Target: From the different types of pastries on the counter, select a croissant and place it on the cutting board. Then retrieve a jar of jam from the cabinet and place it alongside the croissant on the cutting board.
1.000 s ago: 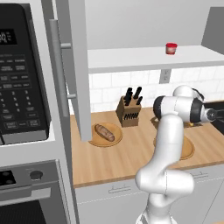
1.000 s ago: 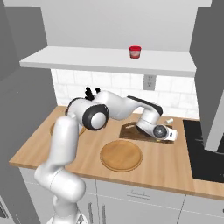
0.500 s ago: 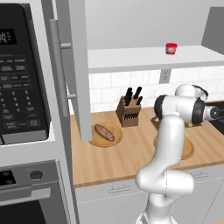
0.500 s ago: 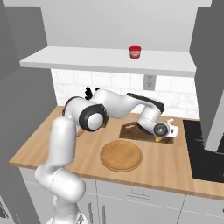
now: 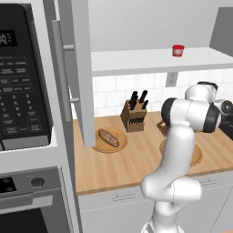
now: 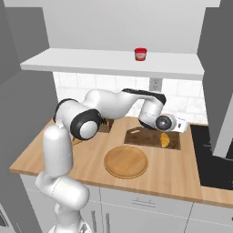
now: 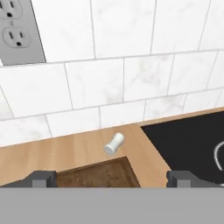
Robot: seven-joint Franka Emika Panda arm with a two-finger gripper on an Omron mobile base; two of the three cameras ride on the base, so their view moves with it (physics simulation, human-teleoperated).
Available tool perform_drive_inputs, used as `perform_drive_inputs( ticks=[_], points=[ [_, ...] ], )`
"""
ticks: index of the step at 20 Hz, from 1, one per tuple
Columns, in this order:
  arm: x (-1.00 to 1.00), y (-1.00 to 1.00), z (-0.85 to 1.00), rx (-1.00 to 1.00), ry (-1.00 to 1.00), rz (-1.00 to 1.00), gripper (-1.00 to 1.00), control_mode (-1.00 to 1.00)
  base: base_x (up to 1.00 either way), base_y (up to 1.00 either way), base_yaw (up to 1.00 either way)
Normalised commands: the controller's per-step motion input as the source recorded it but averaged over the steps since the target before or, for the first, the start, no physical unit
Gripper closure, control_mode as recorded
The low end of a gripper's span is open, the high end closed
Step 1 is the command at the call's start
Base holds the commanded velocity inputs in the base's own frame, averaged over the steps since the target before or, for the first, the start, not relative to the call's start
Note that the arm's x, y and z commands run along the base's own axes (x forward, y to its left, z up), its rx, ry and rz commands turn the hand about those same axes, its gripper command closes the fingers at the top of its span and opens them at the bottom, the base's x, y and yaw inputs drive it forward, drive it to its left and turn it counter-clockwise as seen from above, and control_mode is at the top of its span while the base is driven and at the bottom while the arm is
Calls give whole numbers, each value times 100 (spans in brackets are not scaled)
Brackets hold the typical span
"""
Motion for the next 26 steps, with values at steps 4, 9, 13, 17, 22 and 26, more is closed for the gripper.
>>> perform_drive_inputs(
  ticks=[4, 9, 13, 17, 22, 26],
  points=[
    [-65, 0, 95, 0, -3, -13, -100, -100, 0, 0, 0],
    [-74, 0, 98, 0, -11, -12, -100, -100, 0, 0, 0],
    [-47, 0, 100, 0, 0, -6, -100, -100, 0, 0, 0],
    [-62, 0, 100, 0, 0, -2, -100, -100, 0, 0, 0],
    [-76, 15, 100, 0, 0, 0, -100, -100, 0, 0, 0],
    [-76, 25, 100, 0, 0, 0, -100, -100, 0, 0, 0]
  ],
)
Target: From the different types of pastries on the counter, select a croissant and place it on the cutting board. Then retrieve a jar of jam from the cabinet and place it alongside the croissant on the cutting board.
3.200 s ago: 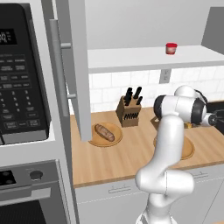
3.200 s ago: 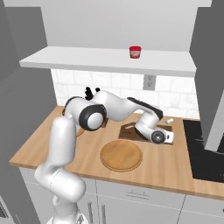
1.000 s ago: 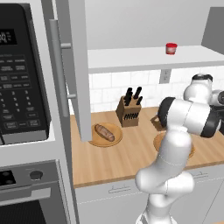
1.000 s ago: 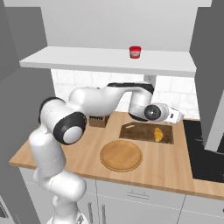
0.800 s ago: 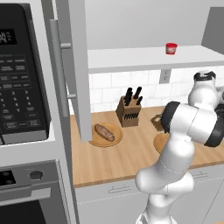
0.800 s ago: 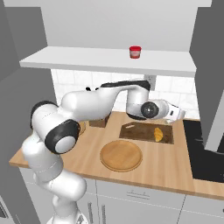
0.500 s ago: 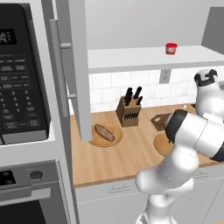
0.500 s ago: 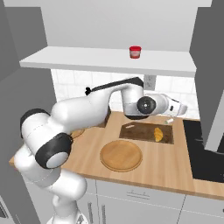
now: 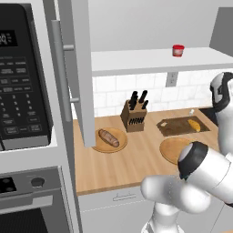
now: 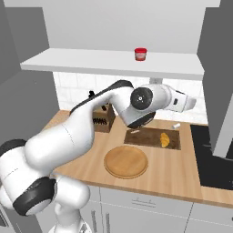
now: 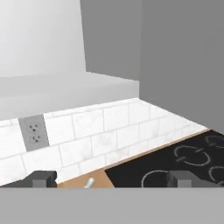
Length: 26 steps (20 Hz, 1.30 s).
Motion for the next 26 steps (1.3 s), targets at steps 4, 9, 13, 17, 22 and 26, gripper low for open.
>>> perform_drive_inputs(
  ticks=[4, 9, 13, 17, 22, 26],
  points=[
    [-74, 34, 100, 0, -1, 0, -100, -100, 0, 0, 0],
    [-68, 38, 100, -1, -3, 0, -100, -100, 0, 0, 0],
    [6, 73, 17, -17, 2, 16, -100, -100, 0, 0, 0],
    [28, 74, -41, -5, -3, 35, -100, -100, 0, 0, 0],
    [48, 52, 30, 0, 2, 15, -100, -100, 0, 0, 0],
    [43, 48, 85, 0, 19, 0, -100, -100, 0, 0, 0]
  ],
)
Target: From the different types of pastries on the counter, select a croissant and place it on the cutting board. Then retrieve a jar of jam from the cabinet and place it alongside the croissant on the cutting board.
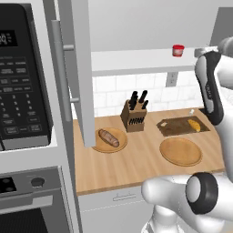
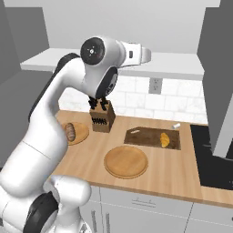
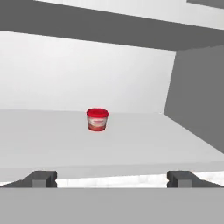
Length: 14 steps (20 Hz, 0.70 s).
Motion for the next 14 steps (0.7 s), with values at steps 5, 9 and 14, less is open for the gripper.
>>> perform_drive_inputs(
  ticks=[5, 9, 14],
  points=[
    [3, 30, 22, -3, 24, 0, -100, -100, 0, 0, 0],
    [-2, 16, -52, -6, -7, 3, -100, -100, 0, 0, 0],
    [0, 12, -56, -1, -19, 0, -100, -100, 0, 0, 0]
  ],
)
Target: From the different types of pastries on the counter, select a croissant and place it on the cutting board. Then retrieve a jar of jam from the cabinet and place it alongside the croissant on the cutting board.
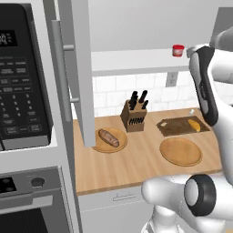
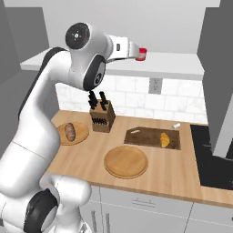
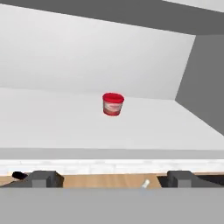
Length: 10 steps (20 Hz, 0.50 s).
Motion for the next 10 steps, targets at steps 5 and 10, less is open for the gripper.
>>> perform_drive_inputs(
  ticks=[5, 10],
  points=[
    [63, 40, -1, 0, 0, -22, -100, -100, 0, 0, 0],
    [85, 33, 0, 0, 14, -33, -100, -100, 0, 0, 0]
  ],
)
